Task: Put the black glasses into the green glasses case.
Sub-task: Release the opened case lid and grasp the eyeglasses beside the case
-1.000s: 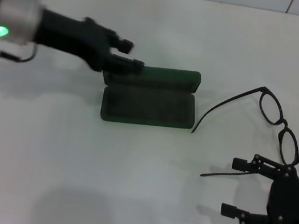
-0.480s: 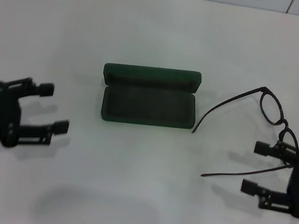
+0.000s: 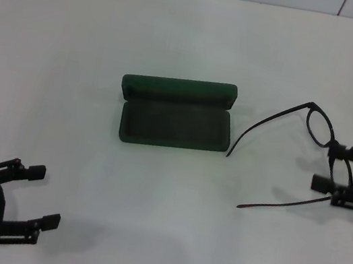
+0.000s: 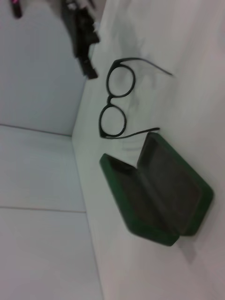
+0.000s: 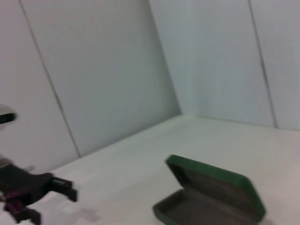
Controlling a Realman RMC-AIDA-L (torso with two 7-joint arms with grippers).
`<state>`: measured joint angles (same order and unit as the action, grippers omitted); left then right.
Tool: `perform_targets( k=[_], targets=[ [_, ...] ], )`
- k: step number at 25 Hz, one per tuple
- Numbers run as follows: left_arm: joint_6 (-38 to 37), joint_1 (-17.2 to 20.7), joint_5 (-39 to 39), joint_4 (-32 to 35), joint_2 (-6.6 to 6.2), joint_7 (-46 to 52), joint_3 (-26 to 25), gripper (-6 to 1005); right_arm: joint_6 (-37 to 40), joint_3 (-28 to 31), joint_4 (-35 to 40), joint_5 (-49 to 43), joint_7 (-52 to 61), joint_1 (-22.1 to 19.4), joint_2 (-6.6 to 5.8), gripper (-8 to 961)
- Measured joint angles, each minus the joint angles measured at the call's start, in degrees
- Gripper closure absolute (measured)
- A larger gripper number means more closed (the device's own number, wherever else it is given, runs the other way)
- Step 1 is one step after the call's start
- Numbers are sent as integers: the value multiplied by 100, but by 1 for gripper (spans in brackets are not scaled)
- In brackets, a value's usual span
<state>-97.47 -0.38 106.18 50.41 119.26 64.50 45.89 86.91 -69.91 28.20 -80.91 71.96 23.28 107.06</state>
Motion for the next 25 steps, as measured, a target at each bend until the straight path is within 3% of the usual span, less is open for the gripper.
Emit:
perform_targets(
  k=[4,5,9,15,21,25],
  targets=[
    [-244,4,12,-7,-30,-67,-6,118,-141,69,387,-266,789,73,-109,98],
    [-333,-14,24,0,-33,-73,-7,118,-191,246,776,-758,1647,229,-196,98],
    [-443,-106,42,-33,-34,-133,-14,118,-207,737,1380,-1898,2904,509,-242,98],
    [-442,-260,137,-184,-45,-247,-25,117,-134,1130,2199,-3463,4762,1053,-186,99],
    [-425,-453,211,-303,-31,-298,-147,118,45,1104,2325,-4713,5980,1686,-55,99],
    [-426,-555,269,-329,-33,-302,-138,118,416,1043,2209,-6193,7264,2440,94,99]
  ],
)
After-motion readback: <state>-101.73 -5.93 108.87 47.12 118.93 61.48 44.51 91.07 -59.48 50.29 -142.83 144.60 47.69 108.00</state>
